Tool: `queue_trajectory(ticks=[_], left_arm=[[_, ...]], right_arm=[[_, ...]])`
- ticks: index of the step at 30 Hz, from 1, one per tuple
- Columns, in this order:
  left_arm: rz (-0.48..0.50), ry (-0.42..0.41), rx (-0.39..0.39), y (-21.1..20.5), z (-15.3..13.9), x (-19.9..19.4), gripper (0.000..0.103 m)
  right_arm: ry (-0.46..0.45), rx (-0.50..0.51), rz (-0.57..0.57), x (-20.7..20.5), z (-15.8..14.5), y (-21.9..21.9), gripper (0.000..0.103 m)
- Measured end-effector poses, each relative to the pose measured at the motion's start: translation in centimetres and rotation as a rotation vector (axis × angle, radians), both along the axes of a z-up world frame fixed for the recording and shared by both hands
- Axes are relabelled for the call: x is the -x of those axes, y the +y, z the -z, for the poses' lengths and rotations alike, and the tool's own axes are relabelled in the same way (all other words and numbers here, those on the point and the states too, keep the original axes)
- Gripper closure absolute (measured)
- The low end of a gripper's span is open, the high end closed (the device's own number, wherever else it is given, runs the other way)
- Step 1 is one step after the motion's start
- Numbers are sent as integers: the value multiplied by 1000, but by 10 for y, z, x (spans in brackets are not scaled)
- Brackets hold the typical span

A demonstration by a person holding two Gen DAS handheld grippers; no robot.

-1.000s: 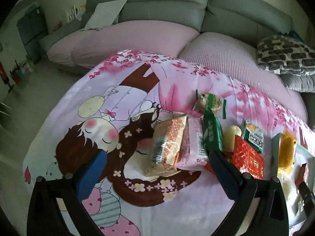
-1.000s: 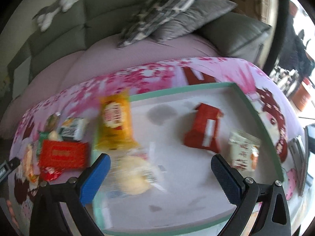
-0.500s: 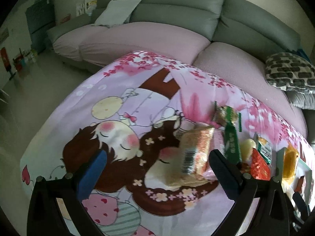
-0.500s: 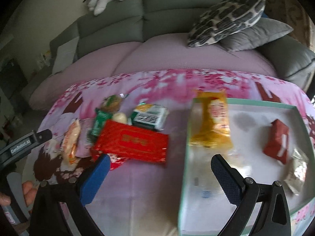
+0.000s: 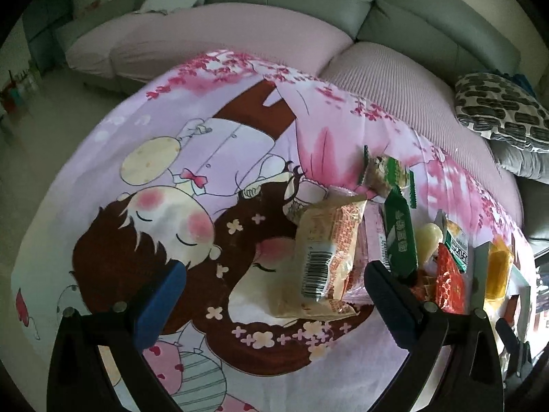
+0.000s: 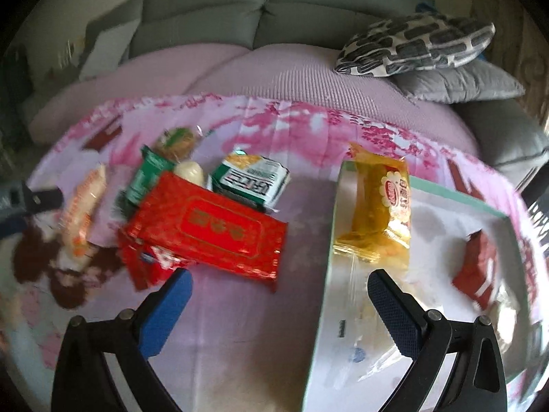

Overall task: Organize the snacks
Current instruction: 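Move both tools back over the snack pile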

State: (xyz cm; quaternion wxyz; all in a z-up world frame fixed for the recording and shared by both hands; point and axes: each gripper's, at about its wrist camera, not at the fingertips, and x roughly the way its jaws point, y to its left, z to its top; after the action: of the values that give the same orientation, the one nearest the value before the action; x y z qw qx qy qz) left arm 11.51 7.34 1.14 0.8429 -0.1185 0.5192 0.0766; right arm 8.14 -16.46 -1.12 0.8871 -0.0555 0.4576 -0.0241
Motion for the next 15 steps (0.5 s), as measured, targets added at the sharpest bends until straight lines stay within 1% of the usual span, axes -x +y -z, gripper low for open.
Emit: queue_trajectory(ticks=[4,9,11,13,14,15], left_arm=[[12,12,-15,-4,1,-5,0],[14,23,10,-6,6,-11,0],[19,32,12,-8,9,-14,0],[22,40,14,-9,13,-17,1],[23,42,21,-10,14,-18,3],[24,44,28,-10,15,-20,7]], right_arm=[[-8,71,-16,-6,5,8,0],[-29,159,-59,-11,14,24,1],[-34,167,-58,-13,16,27,3],[-41,176,-62,-15,16,29,8],[-49,183,-64,-16,16,31,9],[-59,189,-66,-16,15,32,11]])
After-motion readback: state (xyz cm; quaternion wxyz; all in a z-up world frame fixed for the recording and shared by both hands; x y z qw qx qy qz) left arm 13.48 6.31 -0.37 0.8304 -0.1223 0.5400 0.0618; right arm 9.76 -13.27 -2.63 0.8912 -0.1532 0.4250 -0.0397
